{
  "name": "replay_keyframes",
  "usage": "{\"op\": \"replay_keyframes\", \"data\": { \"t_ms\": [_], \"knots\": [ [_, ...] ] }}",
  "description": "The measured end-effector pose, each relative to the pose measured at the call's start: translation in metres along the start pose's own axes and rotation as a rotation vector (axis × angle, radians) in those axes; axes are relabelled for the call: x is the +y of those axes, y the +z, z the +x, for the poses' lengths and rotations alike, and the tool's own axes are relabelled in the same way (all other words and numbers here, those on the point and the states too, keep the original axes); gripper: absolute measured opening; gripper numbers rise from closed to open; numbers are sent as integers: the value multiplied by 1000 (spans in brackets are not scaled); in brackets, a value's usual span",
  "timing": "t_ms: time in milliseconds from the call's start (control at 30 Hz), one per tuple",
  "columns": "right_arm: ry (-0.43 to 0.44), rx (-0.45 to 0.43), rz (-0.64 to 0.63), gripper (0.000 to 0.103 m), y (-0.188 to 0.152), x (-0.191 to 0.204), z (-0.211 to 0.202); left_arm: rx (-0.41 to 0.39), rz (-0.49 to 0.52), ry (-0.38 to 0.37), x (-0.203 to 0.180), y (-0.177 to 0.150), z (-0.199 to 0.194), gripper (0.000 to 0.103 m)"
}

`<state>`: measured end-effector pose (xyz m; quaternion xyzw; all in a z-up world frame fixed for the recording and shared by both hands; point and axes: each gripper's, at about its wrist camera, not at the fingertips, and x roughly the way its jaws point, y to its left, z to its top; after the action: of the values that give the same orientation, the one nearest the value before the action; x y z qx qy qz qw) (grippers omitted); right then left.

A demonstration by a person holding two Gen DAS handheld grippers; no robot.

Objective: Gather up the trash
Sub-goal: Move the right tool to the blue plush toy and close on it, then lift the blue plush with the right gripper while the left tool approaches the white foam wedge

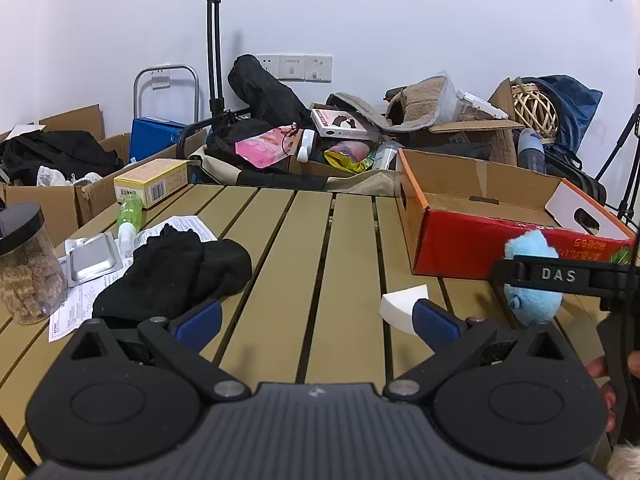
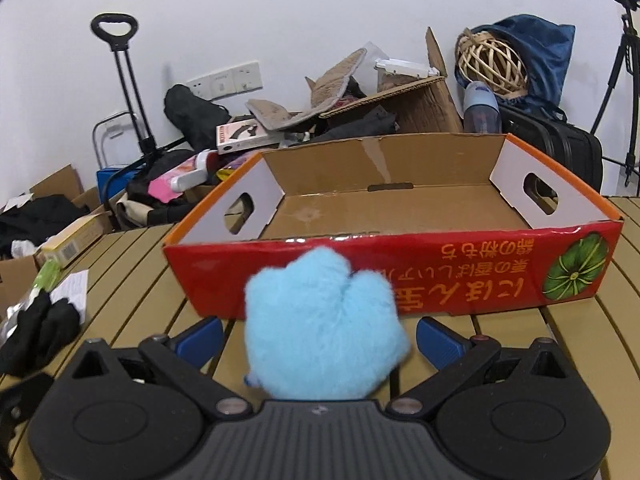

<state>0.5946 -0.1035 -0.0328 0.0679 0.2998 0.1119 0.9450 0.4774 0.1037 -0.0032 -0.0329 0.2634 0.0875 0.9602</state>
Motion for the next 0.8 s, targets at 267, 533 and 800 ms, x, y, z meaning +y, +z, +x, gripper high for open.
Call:
{"op": "replay_keyframes", "data": {
  "t_ms": [267, 533, 800],
  "knots": [
    [6, 23, 19, 79, -1, 0, 15, 0, 24, -7, -4, -3, 5, 103],
    [13, -9, 24, 74, -2, -6, -9, 15, 39, -34, -9, -5, 8, 103],
    [22, -82, 71, 74, -3, -44, -63, 64, 62, -41, -26, -4, 11, 103]
  ]
}}
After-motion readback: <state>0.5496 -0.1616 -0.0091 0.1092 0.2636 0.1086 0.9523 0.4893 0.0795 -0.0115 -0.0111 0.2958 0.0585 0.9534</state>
